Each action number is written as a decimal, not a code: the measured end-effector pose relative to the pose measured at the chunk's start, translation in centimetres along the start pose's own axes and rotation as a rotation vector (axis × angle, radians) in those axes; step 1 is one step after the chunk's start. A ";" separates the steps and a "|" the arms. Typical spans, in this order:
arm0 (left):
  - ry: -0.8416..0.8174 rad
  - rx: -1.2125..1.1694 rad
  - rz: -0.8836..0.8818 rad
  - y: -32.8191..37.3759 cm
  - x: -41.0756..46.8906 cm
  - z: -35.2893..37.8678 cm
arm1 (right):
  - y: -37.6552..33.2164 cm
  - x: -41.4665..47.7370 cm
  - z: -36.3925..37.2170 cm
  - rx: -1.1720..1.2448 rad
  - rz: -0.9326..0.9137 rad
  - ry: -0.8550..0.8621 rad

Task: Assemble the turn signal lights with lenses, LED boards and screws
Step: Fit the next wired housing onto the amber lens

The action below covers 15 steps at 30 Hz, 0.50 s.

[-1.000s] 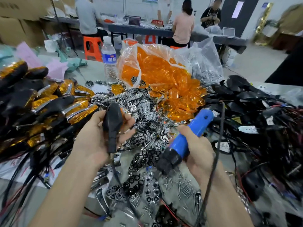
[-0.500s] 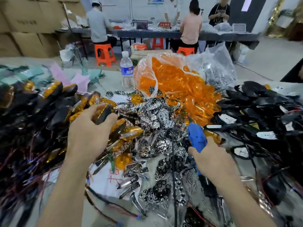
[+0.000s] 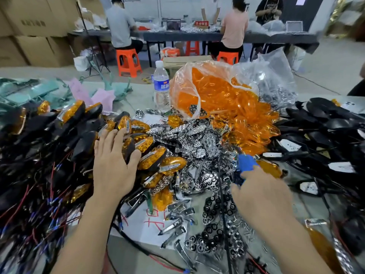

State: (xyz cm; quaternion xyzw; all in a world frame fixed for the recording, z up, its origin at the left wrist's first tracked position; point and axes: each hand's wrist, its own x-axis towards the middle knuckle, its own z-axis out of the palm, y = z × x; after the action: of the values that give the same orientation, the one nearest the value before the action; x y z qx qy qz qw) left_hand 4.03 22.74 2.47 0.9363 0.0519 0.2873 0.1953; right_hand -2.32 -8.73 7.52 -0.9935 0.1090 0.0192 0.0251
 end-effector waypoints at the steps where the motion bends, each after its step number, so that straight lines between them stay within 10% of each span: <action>1: 0.018 0.024 0.024 0.5 -0.3 -0.1 | -0.7 0.2 0.2 0.028 -0.043 -0.027; 15: -0.240 0.026 0.381 12.4 -6.7 4.2 | -6.0 7.3 7.5 0.328 -0.394 0.039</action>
State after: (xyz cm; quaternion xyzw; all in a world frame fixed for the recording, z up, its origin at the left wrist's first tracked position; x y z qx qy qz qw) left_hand 0.65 8.55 0.75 0.9591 -0.1459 0.2050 0.1301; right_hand 5.88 -4.04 -0.05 -0.9785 -0.0845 -0.0231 0.1869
